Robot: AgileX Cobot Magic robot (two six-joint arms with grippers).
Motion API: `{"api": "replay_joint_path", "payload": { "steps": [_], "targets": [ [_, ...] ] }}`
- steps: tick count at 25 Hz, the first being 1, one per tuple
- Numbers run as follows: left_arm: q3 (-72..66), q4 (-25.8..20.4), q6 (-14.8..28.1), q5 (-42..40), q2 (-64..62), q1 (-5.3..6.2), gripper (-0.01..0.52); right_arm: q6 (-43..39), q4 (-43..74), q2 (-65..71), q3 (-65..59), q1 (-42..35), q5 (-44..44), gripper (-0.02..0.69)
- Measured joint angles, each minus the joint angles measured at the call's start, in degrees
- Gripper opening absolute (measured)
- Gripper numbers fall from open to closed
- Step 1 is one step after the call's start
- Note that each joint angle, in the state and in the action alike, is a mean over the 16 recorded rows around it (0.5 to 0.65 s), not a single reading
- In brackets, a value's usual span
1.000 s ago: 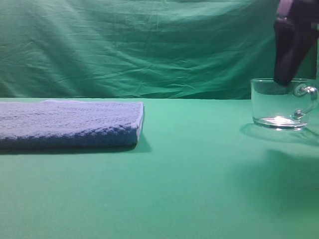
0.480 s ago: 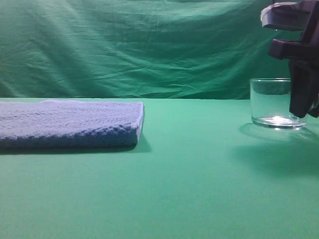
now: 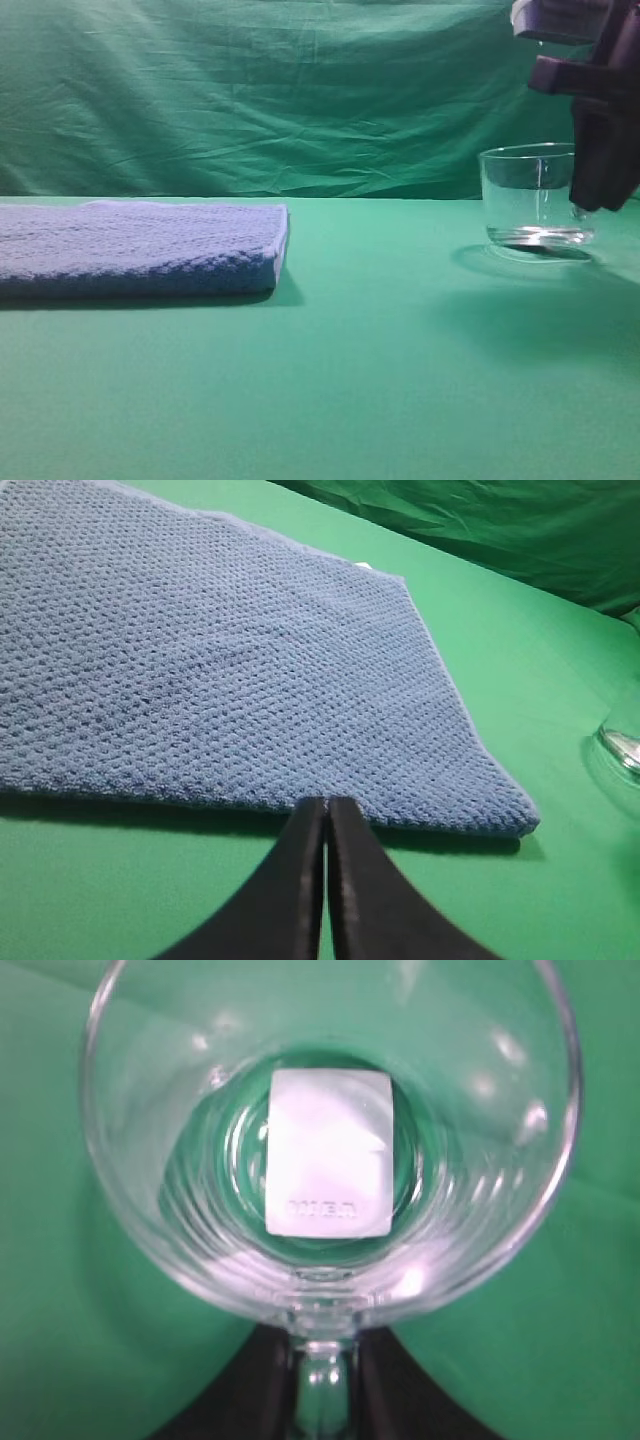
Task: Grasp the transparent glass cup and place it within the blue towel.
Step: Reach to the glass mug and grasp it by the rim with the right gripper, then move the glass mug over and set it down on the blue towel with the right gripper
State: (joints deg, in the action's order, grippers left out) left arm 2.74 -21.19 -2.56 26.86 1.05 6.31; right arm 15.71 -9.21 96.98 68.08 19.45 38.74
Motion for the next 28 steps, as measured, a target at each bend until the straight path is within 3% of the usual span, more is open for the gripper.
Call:
{"api": "replay_joint_path", "payload": {
  "steps": [15,28],
  "targets": [
    [0.00,0.00,0.00,0.00,0.00,0.00,0.000,-0.06,-1.25,14.84,30.50,22.00,1.95,0.102],
    [0.00,0.00,0.00,0.00,0.00,0.00,0.000,2.47,-3.90,34.02,45.91,27.68,0.63,0.102]
  ]
}}
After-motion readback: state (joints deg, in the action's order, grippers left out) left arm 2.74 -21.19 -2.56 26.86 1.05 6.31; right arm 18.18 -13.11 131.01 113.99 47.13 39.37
